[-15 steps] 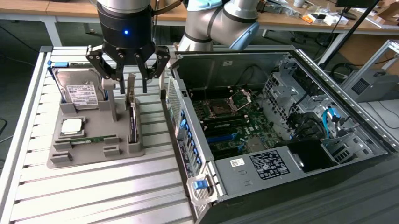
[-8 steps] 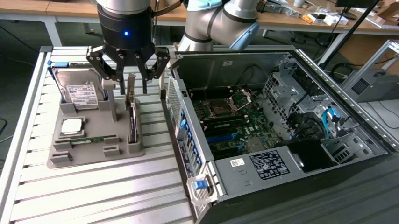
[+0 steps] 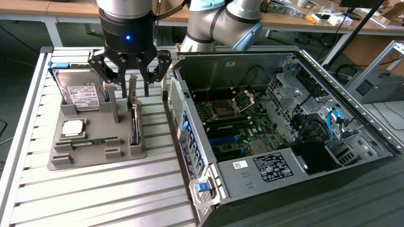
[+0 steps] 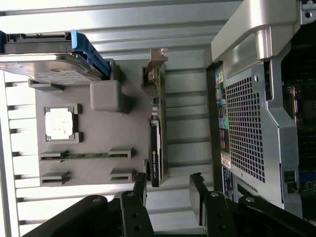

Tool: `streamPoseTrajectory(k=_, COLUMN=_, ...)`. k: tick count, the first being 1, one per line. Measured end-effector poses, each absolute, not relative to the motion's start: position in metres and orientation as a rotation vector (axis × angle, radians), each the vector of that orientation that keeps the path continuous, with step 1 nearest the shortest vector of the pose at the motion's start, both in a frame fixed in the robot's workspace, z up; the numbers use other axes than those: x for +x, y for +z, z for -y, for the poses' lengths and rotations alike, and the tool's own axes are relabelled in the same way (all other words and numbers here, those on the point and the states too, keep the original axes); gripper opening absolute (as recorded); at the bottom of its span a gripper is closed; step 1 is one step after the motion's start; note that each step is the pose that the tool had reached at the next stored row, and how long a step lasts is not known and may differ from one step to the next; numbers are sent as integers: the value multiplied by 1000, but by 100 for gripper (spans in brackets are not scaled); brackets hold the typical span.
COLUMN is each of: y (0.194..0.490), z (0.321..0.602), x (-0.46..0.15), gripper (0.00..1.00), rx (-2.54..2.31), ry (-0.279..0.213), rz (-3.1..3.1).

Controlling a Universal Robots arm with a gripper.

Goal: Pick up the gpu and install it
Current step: 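Pick up the gpu and move the gpu toward the slot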

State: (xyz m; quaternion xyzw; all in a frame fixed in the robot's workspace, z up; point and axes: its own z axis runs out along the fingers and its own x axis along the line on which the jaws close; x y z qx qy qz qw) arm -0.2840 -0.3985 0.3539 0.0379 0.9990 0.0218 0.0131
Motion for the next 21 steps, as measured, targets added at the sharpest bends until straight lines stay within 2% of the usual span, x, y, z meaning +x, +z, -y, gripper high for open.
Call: streamPoseTrajectory(k=21, y=345, z=397, x=-284, gripper=48, rx=118, ry=68, rz=-3112)
